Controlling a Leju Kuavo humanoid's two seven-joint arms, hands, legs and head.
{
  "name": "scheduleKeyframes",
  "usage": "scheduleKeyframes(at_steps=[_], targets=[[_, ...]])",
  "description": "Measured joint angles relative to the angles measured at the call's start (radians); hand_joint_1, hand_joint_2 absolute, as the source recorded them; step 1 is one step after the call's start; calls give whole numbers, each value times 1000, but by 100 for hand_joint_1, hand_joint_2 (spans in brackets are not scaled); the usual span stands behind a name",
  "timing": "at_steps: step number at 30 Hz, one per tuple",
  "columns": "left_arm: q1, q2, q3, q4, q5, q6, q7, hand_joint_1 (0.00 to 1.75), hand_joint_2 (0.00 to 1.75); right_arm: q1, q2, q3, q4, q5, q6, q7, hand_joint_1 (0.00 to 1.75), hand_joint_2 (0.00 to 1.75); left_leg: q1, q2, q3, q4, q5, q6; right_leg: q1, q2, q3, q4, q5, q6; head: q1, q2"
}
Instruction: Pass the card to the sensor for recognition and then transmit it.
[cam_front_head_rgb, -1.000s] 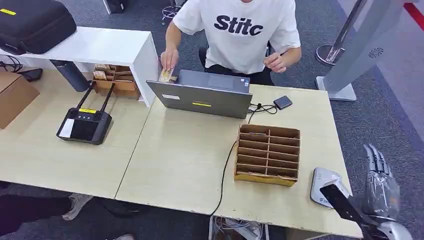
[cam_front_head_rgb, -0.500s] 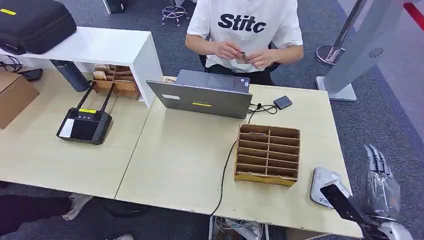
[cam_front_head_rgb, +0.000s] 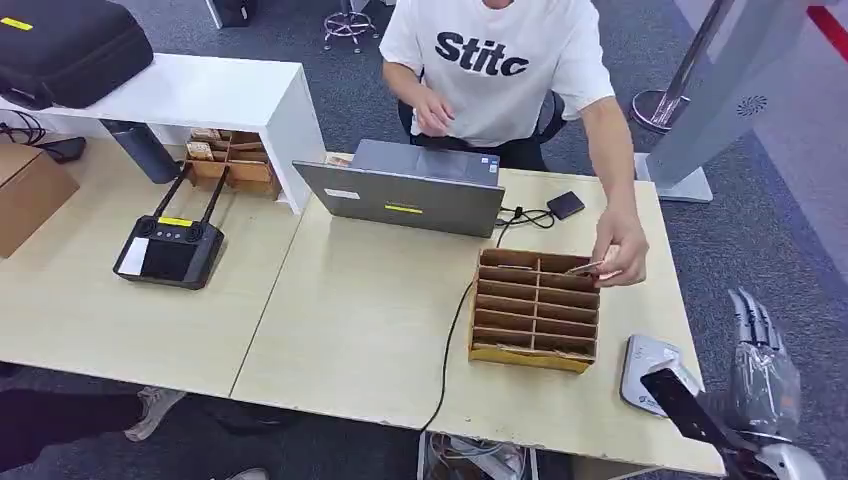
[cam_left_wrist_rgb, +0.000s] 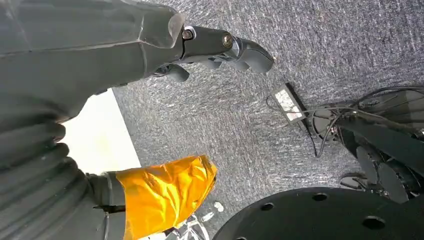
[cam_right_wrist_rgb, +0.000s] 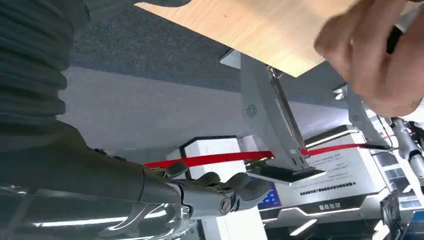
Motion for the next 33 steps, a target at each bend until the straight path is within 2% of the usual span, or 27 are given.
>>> scheduleKeyframes(at_steps=[29, 30, 31, 33], targets=[[0, 0, 0, 0, 0, 0, 0, 0, 175, 0, 0, 0, 0, 0, 0, 0, 0, 175, 0, 0, 0, 0, 0, 0, 0, 0, 0, 0, 0, 0, 0, 0], [0, 0, 0, 0, 0, 0, 0, 0, 175, 0, 0, 0, 0, -6, 10, -7, 0, 175, 0, 0, 0, 0, 0, 0, 0, 0, 0, 0, 0, 0, 0, 0], [1, 0, 0, 0, 3, 0, -8, 0, 175, 1, 0, 3, -1, -51, 54, -49, 0, 175, 0, 0, 0, 0, 0, 0, 0, 0, 0, 0, 0, 0, 0, 0], [1, 2, 0, 0, 7, -3, -25, 0, 175, 16, -5, 45, -12, -119, 186, -154, 0, 175, 0, 0, 0, 0, 0, 0, 0, 0, 0, 0, 0, 0, 0, 0]])
